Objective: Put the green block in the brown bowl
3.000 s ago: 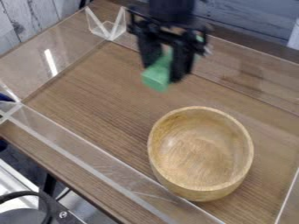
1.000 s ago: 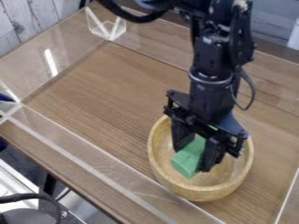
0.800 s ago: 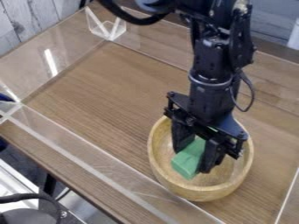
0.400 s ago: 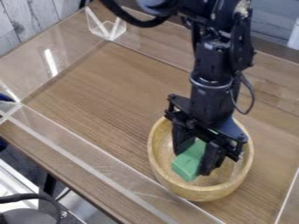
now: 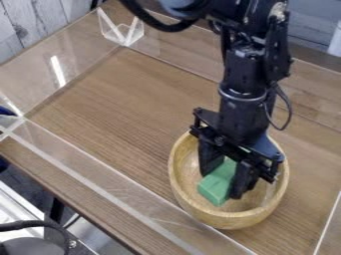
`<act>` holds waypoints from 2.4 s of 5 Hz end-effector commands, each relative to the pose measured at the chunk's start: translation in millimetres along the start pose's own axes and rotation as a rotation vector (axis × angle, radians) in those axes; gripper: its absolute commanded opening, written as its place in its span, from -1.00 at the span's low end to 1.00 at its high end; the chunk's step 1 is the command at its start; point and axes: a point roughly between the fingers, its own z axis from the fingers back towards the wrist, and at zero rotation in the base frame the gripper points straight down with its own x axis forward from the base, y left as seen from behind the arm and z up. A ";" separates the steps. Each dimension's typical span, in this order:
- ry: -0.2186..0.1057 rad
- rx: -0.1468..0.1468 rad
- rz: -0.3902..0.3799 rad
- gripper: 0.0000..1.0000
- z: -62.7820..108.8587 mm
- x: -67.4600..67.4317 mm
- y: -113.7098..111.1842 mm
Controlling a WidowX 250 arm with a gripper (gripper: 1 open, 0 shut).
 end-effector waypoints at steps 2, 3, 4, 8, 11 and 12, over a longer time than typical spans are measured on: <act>-0.049 -0.009 0.000 -1.00 11.5 13.2 0.3; -0.048 -0.012 0.002 -1.00 10.8 14.6 1.0; -0.046 -0.015 0.004 -1.00 10.2 15.7 1.8; -0.056 -0.017 0.016 1.00 19.1 17.3 3.5; -0.059 -0.011 0.021 1.00 19.8 19.0 4.6; -0.059 -0.010 0.022 1.00 20.3 19.4 4.9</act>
